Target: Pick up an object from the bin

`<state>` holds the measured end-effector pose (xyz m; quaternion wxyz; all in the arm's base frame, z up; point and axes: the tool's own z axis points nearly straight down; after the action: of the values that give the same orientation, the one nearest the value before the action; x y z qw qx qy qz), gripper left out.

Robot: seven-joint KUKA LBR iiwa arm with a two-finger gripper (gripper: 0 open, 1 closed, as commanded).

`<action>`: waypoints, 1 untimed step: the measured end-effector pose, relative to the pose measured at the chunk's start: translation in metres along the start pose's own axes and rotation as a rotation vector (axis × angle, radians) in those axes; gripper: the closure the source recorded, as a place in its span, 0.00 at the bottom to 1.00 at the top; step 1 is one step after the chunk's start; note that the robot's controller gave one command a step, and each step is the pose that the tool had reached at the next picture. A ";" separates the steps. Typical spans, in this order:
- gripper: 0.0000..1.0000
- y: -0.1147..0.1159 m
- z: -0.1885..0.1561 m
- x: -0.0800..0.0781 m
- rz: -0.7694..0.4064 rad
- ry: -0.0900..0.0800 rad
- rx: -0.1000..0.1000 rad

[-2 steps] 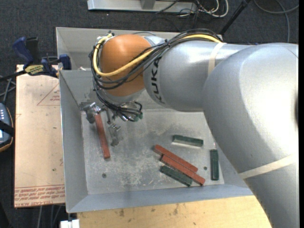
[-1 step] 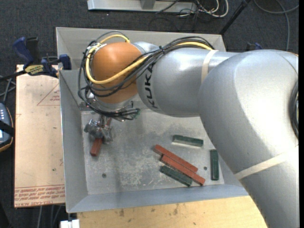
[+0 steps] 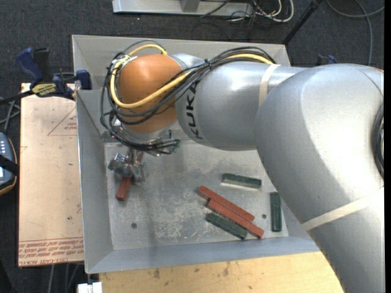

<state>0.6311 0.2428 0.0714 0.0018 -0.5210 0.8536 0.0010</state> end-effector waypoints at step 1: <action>1.00 0.001 -0.004 0.001 0.000 0.002 -0.002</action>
Offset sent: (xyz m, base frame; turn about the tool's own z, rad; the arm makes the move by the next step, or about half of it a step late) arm 0.0002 0.0001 0.0864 0.0000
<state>0.6297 0.2425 0.0751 0.0004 -0.5211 0.8535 0.0015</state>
